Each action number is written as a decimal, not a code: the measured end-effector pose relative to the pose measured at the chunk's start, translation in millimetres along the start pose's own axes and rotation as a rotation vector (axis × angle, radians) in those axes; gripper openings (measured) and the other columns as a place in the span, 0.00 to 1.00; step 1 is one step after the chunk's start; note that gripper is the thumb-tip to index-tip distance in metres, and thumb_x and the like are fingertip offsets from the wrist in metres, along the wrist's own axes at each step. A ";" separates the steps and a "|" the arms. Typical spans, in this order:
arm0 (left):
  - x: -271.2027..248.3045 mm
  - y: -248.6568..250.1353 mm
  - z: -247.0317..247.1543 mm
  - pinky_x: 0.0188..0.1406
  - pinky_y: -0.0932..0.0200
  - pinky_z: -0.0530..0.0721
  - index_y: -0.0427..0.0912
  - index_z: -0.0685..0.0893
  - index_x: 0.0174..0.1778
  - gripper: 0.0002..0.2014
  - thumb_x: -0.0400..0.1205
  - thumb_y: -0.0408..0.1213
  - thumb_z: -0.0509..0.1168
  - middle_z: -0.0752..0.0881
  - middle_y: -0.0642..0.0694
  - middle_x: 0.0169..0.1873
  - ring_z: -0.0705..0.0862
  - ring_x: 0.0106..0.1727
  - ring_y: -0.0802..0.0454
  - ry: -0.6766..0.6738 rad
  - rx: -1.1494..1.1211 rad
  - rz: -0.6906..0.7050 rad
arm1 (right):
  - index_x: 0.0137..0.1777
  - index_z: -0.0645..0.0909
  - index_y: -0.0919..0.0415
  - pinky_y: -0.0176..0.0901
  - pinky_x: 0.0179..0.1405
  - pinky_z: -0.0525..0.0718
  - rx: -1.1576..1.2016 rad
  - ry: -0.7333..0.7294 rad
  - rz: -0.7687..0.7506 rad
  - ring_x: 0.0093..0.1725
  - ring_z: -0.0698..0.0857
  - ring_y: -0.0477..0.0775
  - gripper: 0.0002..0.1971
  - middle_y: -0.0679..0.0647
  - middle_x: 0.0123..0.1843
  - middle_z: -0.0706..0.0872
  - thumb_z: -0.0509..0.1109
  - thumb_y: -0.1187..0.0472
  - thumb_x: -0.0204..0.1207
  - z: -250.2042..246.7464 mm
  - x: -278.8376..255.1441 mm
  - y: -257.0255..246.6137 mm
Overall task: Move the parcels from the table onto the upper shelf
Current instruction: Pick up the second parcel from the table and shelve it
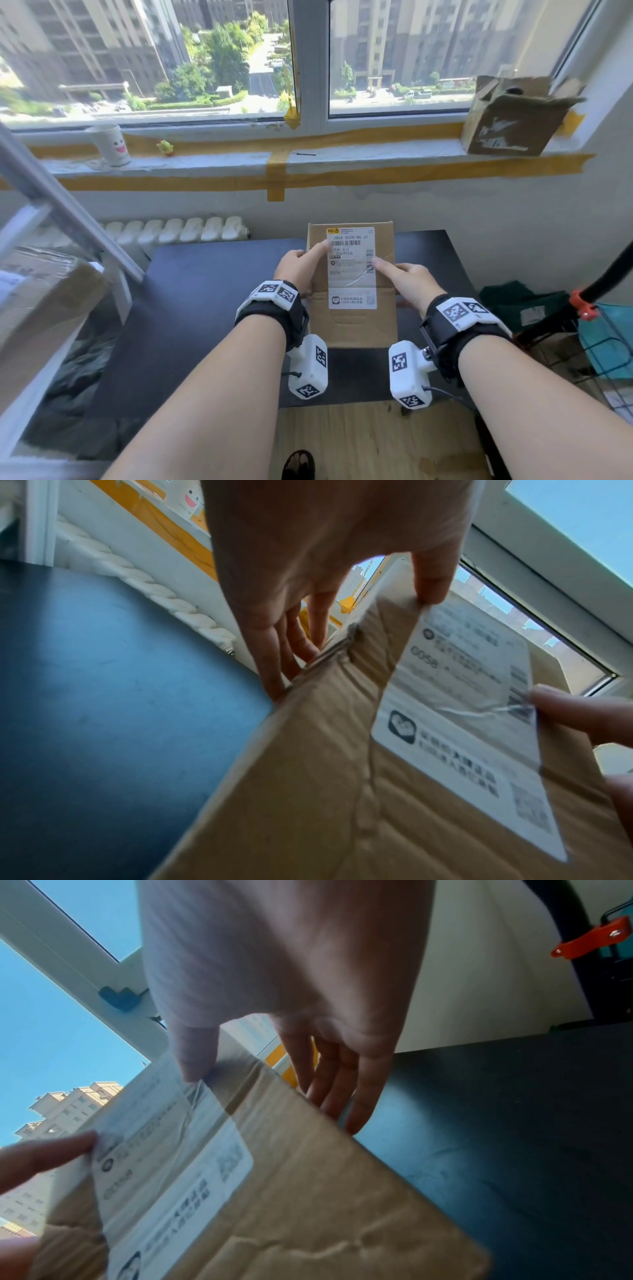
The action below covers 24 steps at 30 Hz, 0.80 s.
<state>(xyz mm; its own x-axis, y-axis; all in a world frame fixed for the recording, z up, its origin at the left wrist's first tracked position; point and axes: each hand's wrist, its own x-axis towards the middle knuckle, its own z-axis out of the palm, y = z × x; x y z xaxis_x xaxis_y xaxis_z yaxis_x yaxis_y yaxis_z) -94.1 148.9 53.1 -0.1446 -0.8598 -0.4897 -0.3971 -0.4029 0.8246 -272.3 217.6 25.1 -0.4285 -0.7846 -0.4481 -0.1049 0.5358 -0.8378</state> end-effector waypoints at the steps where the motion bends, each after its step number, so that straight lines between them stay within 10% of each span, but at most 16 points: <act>1: -6.3 1.3 -1.1 0.61 0.40 0.86 0.43 0.83 0.60 0.33 0.71 0.67 0.65 0.85 0.43 0.56 0.84 0.59 0.43 0.000 -0.024 0.001 | 0.57 0.86 0.61 0.54 0.55 0.89 -0.008 -0.004 -0.009 0.54 0.90 0.57 0.26 0.57 0.55 0.91 0.72 0.39 0.72 -1.7 -5.4 -0.6; 4: -20.6 -1.1 -2.3 0.64 0.39 0.83 0.42 0.83 0.46 0.34 0.68 0.74 0.63 0.86 0.42 0.53 0.85 0.55 0.43 0.014 -0.070 0.024 | 0.61 0.81 0.60 0.44 0.42 0.84 -0.010 -0.027 -0.055 0.52 0.87 0.54 0.27 0.57 0.59 0.89 0.70 0.38 0.74 -1.9 -23.7 -4.7; 9: -37.1 -19.6 -6.8 0.63 0.45 0.81 0.42 0.72 0.66 0.48 0.61 0.77 0.62 0.85 0.42 0.61 0.85 0.62 0.43 0.103 -0.163 0.017 | 0.67 0.74 0.61 0.53 0.52 0.89 0.052 -0.086 -0.064 0.51 0.86 0.55 0.37 0.55 0.60 0.86 0.68 0.31 0.69 7.1 -43.5 -6.0; 15: -54.9 -48.6 -34.8 0.63 0.41 0.84 0.44 0.74 0.61 0.55 0.47 0.81 0.66 0.87 0.41 0.58 0.88 0.57 0.43 0.122 -0.275 -0.029 | 0.67 0.77 0.63 0.53 0.39 0.88 0.080 -0.153 -0.058 0.37 0.83 0.55 0.64 0.61 0.59 0.88 0.70 0.16 0.37 25.7 -61.4 0.5; 20: -84.6 -61.8 -78.1 0.63 0.43 0.83 0.45 0.73 0.54 0.46 0.52 0.78 0.64 0.85 0.43 0.56 0.87 0.57 0.45 0.165 -0.268 0.028 | 0.75 0.72 0.58 0.53 0.42 0.91 0.112 -0.217 -0.089 0.45 0.89 0.54 0.56 0.56 0.60 0.89 0.72 0.24 0.48 69.9 -94.0 -6.1; 24: -81.5 -101.4 -119.6 0.62 0.41 0.84 0.44 0.80 0.66 0.62 0.41 0.84 0.65 0.89 0.42 0.57 0.89 0.56 0.43 0.136 -0.279 0.068 | 0.73 0.75 0.56 0.46 0.35 0.88 0.100 -0.234 -0.112 0.46 0.90 0.53 0.51 0.56 0.60 0.90 0.71 0.26 0.52 113.5 -128.5 -2.7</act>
<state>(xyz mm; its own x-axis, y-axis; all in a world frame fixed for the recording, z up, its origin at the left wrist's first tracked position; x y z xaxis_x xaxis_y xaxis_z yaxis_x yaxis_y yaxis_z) 66.3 222.3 43.2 -0.0322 -0.9142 -0.4041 -0.1235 -0.3976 0.9092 -115.1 281.6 49.6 -0.1986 -0.8942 -0.4012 -0.0459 0.4174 -0.9076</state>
